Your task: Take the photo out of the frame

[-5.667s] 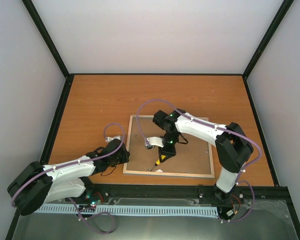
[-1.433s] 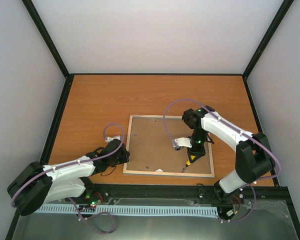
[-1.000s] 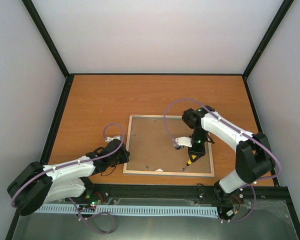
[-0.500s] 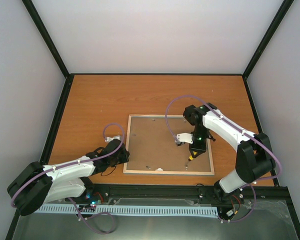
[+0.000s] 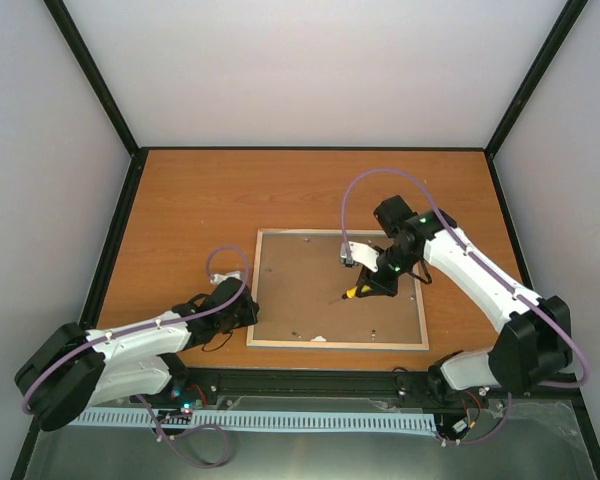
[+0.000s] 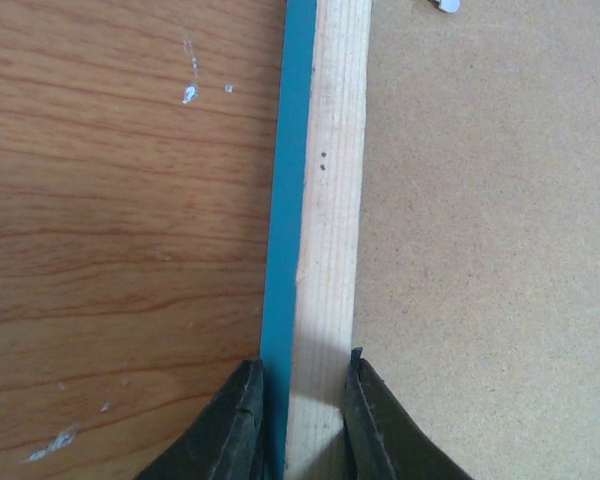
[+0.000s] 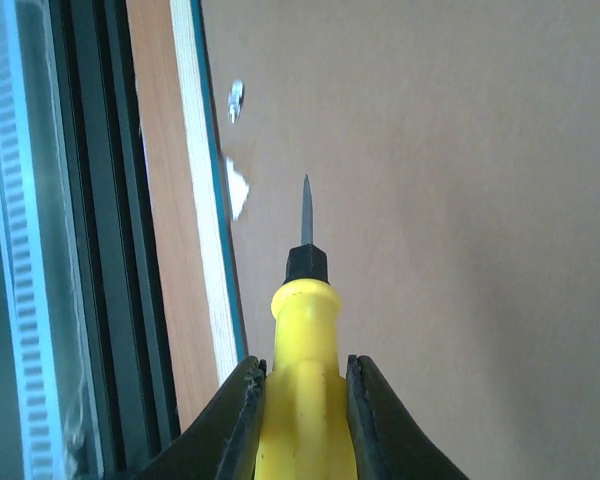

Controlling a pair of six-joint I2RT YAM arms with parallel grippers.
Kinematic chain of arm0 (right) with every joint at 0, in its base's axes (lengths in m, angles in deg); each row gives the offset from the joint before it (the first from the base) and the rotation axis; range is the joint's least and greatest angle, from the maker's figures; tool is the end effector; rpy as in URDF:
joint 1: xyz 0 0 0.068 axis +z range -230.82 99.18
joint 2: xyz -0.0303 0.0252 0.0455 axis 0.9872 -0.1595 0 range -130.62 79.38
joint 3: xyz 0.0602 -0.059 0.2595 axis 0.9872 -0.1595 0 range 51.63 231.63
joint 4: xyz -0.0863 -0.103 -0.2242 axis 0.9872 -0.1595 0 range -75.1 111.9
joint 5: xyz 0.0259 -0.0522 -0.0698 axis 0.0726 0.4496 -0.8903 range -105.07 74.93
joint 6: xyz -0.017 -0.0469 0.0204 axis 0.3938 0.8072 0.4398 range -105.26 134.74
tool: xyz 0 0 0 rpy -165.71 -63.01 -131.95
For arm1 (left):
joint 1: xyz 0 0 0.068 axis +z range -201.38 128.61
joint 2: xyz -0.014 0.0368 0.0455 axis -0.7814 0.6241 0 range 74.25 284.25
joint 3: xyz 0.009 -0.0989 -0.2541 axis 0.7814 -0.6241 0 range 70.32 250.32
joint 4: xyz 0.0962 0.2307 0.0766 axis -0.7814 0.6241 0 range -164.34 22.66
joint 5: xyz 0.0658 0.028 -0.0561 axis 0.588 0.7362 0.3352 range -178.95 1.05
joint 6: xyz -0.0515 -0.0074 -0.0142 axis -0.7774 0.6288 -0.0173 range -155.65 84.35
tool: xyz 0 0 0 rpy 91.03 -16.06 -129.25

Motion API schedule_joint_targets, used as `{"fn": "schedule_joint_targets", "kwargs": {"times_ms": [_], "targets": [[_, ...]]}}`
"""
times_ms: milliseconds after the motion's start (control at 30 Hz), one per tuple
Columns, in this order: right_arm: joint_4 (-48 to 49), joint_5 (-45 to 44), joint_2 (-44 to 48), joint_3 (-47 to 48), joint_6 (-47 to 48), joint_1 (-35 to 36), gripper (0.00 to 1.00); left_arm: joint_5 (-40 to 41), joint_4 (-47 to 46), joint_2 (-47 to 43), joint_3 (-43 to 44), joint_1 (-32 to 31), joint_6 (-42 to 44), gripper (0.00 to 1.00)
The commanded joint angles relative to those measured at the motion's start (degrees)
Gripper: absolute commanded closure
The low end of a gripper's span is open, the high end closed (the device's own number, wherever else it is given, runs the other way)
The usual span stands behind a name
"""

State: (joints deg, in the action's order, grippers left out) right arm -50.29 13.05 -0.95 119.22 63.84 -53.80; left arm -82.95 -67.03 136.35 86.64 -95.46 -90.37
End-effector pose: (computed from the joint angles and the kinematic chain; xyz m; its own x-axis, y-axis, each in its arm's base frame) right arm 0.2037 0.1227 0.2734 -0.2500 -0.8758 -0.4128 -0.9574 0.1600 0.2404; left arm 0.1290 -0.1197 0.1256 -0.8598 -0.2976 -0.4150 -0.0955 0.8920 -0.4419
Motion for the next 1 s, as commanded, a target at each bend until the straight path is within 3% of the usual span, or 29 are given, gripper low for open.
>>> {"fn": "schedule_joint_targets", "kwargs": {"times_ms": [0, 100, 233, 533, 633, 667, 700, 967], "targets": [[19.64, 9.33, 4.03, -5.91, -11.61, -0.13, 0.97, 0.66, 7.34, 0.85, 1.94, 0.13, -2.5, 0.8], [33.53, 8.21, 8.67, -11.83, -19.68, -0.31, 0.97, 0.84, 10.9, -2.27, 5.86, 0.13, 0.04, 0.64], [39.03, 1.74, 12.49, -15.76, -21.87, -0.6, 0.97, 1.16, 14.51, -7.16, 12.71, 0.17, 8.09, 0.47], [41.35, -3.78, 17.65, -18.46, -21.9, -1.72, 0.97, -5.6, 15.07, -4.44, 26.41, 0.14, 29.0, 0.41], [41.29, -3.13, 18.62, -18.88, -21.78, -1.81, 0.97, -8.81, 12.82, -4.05, 29.71, 0.1, 35.95, 0.22], [41.11, -2.86, 18.81, -18.9, -21.62, -1.82, 0.97, -8.93, 12.15, -3.97, 30.6, 0.09, 38.01, 0.05], [41.0, -2.58, 18.88, -18.82, -21.73, -1.8, 0.97, -8.79, 11.51, -3.82, 31.27, 0.11, 40.02, 0.01], [40.37, -0.8, 18.16, -18.6, -21.52, -1.85, 0.97, -0.49, 17.18, 3.93, 42.27, 0.07, 46.84, 0.0]]}}
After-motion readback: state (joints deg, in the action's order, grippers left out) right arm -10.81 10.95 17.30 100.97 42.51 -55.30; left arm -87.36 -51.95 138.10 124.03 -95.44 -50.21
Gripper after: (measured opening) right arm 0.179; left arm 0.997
